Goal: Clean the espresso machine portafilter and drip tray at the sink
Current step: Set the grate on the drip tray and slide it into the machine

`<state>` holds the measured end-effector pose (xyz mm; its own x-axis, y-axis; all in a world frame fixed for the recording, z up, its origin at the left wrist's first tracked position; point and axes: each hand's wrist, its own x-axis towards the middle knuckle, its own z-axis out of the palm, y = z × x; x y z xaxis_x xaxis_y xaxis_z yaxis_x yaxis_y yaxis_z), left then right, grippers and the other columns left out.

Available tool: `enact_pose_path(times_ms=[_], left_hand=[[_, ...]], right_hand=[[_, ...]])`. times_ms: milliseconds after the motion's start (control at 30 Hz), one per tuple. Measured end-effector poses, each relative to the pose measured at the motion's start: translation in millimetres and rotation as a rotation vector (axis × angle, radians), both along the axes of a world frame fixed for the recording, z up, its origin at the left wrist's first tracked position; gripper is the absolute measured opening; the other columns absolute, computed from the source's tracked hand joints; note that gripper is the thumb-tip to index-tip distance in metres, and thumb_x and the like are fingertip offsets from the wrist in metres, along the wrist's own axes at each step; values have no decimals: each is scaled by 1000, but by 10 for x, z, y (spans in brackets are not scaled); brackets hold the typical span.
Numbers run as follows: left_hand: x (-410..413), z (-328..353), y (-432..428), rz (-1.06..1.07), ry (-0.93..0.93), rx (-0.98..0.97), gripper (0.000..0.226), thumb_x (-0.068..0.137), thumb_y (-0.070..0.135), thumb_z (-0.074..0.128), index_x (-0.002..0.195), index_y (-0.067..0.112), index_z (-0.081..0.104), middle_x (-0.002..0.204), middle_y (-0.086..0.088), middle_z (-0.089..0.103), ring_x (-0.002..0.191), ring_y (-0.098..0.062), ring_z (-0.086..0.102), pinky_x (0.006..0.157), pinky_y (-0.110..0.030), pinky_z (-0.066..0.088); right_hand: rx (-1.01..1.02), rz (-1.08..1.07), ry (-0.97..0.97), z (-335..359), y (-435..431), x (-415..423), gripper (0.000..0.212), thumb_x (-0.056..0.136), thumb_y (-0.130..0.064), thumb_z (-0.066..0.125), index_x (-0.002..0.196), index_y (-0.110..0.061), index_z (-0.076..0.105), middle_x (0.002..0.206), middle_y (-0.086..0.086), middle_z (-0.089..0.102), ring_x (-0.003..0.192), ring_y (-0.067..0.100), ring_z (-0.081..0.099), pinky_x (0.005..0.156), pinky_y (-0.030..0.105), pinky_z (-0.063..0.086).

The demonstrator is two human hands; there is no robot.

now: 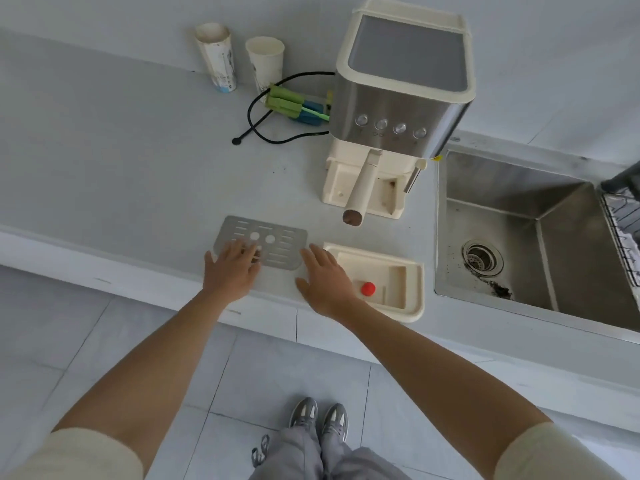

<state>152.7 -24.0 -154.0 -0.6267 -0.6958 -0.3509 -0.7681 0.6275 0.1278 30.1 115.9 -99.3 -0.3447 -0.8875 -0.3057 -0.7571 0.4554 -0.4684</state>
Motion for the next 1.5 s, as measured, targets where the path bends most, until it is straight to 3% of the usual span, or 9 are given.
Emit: enact_pose_path(times_ms=[233,533,633,700,800,900,1067,1367,1500], left_hand=[[193,-47,148,-70,-127,44,52,100,36,16,149,25,3,159,0,0,147,-19,0,114,-56,9],[519,-123,293,-93,-88,-47,50,100,36,22,149,27,12,158,2,8,146,-16,8,115,-52,10],[634,-151,316,-59,137,-38,45,99,31,33,142,20,36,152,-3,31,142,-20,27,113,-52,17],[654,-120,315,121,454,-69,41,95,30,40,123,7,57,130,-13,58,121,-30,54,101,-47,37],[602,-66,173,809,696,91,35,92,26,49,110,-3,56,110,-20,63,104,-37,59,86,-39,46],[544,-15,8,1240,691,609,43,89,41,55,102,0,52,93,-14,60,91,-28,62,82,-37,46],[462,-103,-31,1222,581,683,40,86,44,57,84,4,55,77,-8,60,60,-14,55,63,-28,44],[479,-151,9,1162,678,653,26,92,22,54,68,14,50,69,0,56,62,-10,54,57,-22,38],[597,-97,66,1141,736,649,21,87,8,60,68,13,52,70,-2,55,62,-10,53,57,-20,39]], right_hand=[[-28,-99,-285,-81,-166,296,54,96,-19,43,145,-8,25,153,7,27,141,22,25,113,30,22],[108,-864,-1115,-338,-119,529,24,93,-17,49,112,-3,52,100,11,54,103,29,55,94,36,46],[159,-1037,-1272,-396,-100,555,39,91,-24,56,122,-2,47,120,19,53,111,32,55,89,35,48],[166,-1115,-1348,-416,-110,563,48,89,-27,60,125,0,44,106,19,55,99,30,56,86,36,48],[155,-1184,-1406,-444,-146,560,53,87,-30,62,125,3,44,100,18,54,93,30,55,86,39,48],[150,-1201,-1401,-463,-191,559,54,88,-32,61,123,5,46,114,22,56,103,34,58,89,42,48],[126,-1234,-1334,-535,-241,561,50,88,-38,58,112,7,55,102,22,63,102,34,64,82,39,53],[97,-1230,-1325,-554,-216,592,30,92,-27,54,93,3,57,96,18,65,103,31,65,79,34,54],[7,-1252,-1342,-577,-145,618,19,92,-10,54,103,5,60,71,10,59,71,23,63,80,32,55]])
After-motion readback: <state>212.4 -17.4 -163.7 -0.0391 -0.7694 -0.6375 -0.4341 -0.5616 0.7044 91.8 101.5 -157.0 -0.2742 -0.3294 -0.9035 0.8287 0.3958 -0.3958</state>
